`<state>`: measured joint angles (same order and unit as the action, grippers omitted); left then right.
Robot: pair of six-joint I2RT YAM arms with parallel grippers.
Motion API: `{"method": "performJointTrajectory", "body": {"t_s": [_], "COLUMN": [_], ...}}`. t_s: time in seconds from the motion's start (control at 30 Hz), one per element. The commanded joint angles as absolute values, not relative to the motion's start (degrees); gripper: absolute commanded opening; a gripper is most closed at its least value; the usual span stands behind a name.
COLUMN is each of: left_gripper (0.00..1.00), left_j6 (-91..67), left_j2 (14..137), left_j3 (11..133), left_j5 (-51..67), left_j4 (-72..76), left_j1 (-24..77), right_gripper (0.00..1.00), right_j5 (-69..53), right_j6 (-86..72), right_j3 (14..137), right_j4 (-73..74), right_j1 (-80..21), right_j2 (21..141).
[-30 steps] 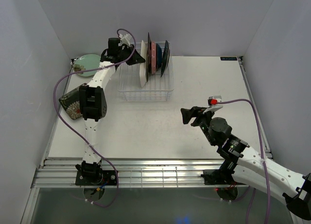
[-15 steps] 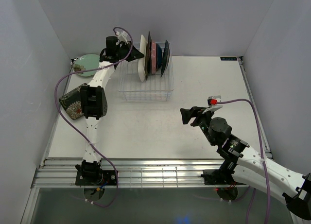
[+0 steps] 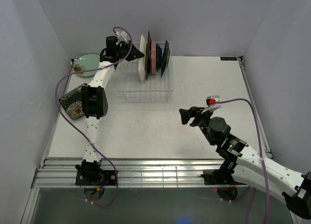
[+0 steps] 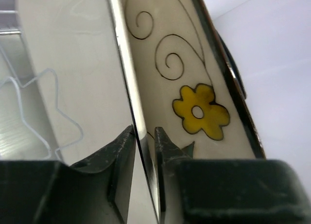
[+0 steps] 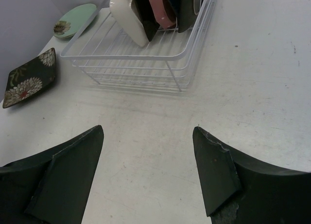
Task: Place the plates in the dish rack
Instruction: Insert the plate into the dish rack.
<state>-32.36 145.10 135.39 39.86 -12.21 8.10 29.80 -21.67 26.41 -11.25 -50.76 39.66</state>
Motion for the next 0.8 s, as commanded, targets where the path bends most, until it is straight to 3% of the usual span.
{"method": "performJointTrajectory", "body": {"t_s": [0.0, 0.03, 0.1, 0.2, 0.77], "left_gripper": [0.34, 0.38, 0.59, 0.76, 0.97], "left_j6": [-32.34, -32.34, -32.17, -31.64, -24.35], "left_j2": [143.52, 143.53, 143.26, 142.3, 130.35], "left_j3": [137.37, 137.37, 137.2, 136.85, 126.4], "left_j5": [43.06, 43.15, 43.24, 43.42, 37.36], "left_j4": [-9.14, -9.14, -9.14, -8.97, -14.15], "left_j1": [8.79, 8.79, 8.79, 8.79, 7.39], "right_gripper": [0.8, 0.8, 0.8, 0.8, 0.8], "right_j5": [29.79, 29.71, 29.71, 29.71, 29.09], "right_j6": [-21.53, -21.53, -21.45, -21.53, -21.53], "right_j3": [26.81, 26.89, 26.81, 26.81, 26.81], "right_j4": [-14.68, -14.68, -14.68, -14.76, -14.94], "right_j1": [-50.98, -50.98, -50.98, -50.98, -50.98], "right_j2": [39.73, 39.81, 39.81, 39.9, 39.9]}}
